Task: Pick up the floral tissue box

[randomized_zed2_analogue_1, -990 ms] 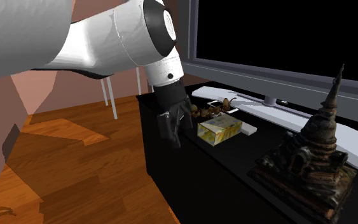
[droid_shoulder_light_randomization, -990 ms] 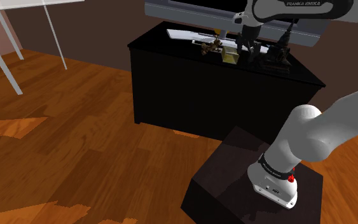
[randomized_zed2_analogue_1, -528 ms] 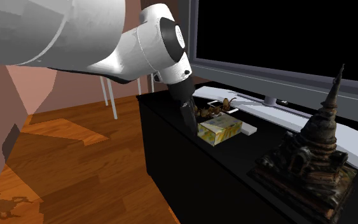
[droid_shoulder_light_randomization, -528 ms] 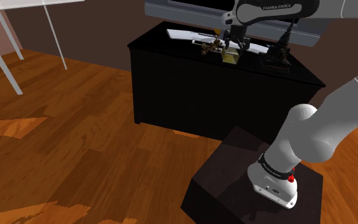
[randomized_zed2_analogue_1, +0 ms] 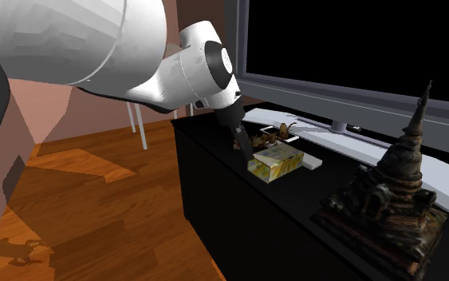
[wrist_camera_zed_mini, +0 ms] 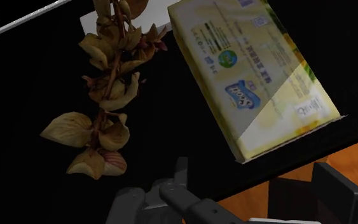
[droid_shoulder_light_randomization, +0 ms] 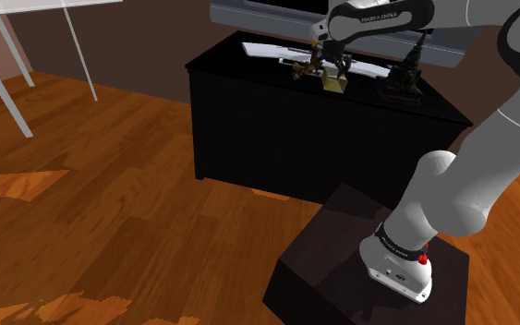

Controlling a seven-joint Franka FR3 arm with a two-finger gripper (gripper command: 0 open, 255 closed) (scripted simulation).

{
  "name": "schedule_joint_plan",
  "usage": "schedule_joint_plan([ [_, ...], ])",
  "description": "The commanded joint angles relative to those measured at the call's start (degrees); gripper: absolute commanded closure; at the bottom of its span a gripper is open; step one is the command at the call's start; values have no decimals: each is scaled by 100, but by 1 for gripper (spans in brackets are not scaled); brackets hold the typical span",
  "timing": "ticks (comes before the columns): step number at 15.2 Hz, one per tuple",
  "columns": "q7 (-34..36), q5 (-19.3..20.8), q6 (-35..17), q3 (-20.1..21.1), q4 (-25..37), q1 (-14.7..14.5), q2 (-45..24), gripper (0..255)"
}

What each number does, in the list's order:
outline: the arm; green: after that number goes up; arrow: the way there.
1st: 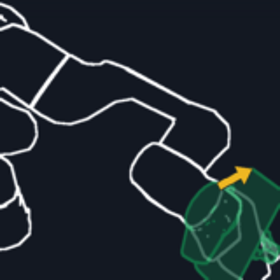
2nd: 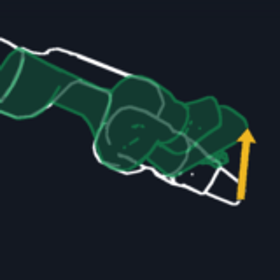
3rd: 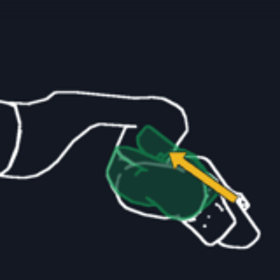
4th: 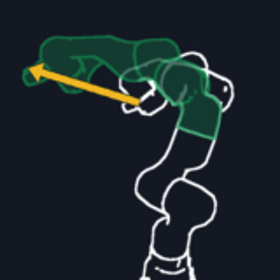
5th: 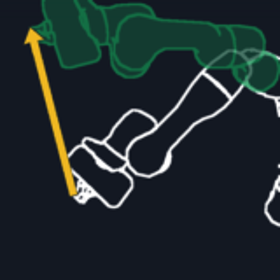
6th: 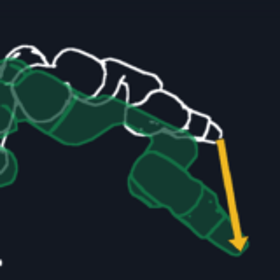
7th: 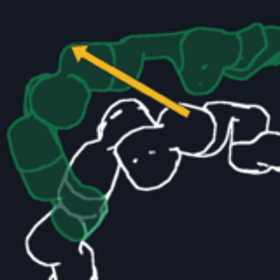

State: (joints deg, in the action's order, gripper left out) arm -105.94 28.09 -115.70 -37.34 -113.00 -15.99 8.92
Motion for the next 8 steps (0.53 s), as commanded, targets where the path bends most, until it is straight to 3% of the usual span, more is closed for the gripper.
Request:
schedule_joint_plan([
  [1,40,24,-150,-16,-136,8,-16,0],
  [5,99,46,-337,-40,-299,21,-52,0],
  [6,99,43,-341,-41,-297,20,-59,255],
  [8,100,41,-338,-39,-292,18,-62,255],
])
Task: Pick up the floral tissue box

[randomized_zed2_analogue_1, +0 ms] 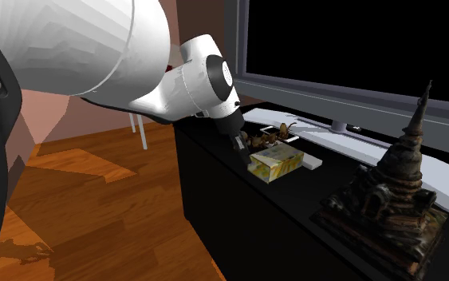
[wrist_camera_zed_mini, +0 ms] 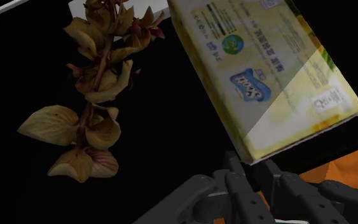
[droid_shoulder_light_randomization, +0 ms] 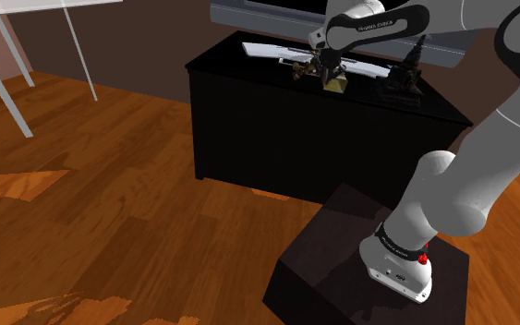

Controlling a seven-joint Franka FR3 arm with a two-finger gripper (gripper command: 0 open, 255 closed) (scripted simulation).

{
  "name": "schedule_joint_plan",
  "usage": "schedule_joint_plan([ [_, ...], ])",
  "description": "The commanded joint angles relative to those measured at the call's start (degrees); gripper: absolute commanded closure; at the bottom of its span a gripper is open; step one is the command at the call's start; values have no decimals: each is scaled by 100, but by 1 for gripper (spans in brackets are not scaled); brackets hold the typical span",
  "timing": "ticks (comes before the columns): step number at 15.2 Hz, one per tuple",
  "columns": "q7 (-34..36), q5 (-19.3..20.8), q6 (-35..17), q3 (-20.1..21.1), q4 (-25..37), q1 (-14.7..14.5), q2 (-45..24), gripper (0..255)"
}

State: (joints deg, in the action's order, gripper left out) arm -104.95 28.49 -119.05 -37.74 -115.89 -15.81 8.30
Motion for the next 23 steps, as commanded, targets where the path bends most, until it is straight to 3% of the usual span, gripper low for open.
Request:
schedule_joint_plan([
  [1,1,0,-3,0,-1,0,-1,255],
  [7,1,7,-2,-1,-10,3,10,255],
  [23,-386,-167,1078,109,1063,-70,78,255],
])
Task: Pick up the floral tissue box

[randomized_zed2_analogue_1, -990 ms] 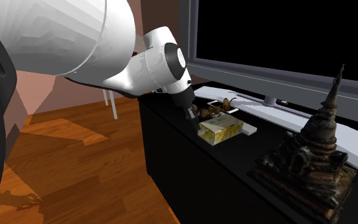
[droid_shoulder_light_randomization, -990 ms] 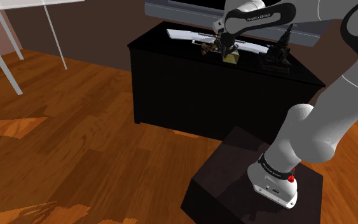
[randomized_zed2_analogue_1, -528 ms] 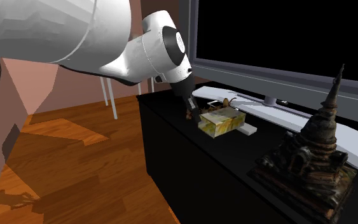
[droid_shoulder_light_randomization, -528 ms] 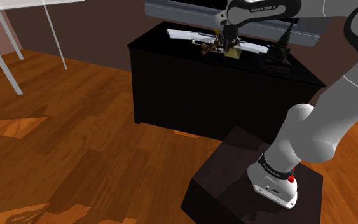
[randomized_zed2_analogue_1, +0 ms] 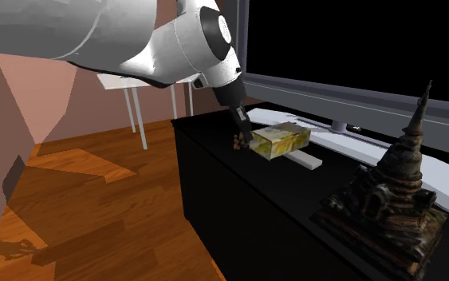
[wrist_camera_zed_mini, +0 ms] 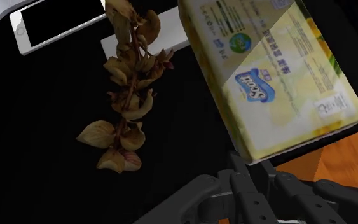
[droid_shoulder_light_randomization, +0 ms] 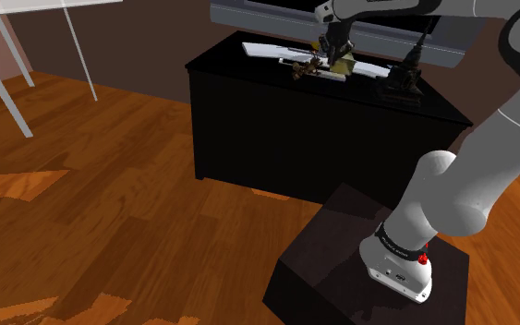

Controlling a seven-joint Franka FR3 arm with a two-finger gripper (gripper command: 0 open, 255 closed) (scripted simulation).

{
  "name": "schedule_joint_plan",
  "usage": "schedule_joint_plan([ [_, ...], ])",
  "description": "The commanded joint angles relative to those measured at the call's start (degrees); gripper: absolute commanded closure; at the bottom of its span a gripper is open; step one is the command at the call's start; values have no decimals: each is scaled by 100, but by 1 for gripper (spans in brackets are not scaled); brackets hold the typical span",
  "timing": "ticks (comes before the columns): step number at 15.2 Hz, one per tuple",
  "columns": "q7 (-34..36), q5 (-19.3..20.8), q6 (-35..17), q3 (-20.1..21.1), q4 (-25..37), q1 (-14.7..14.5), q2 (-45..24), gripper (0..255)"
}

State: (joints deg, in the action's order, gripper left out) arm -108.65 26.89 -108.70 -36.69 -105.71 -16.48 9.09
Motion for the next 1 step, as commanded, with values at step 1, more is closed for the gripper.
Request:
schedule_joint_plan([
  [1,-16,-7,42,4,45,-3,-1,255],
])
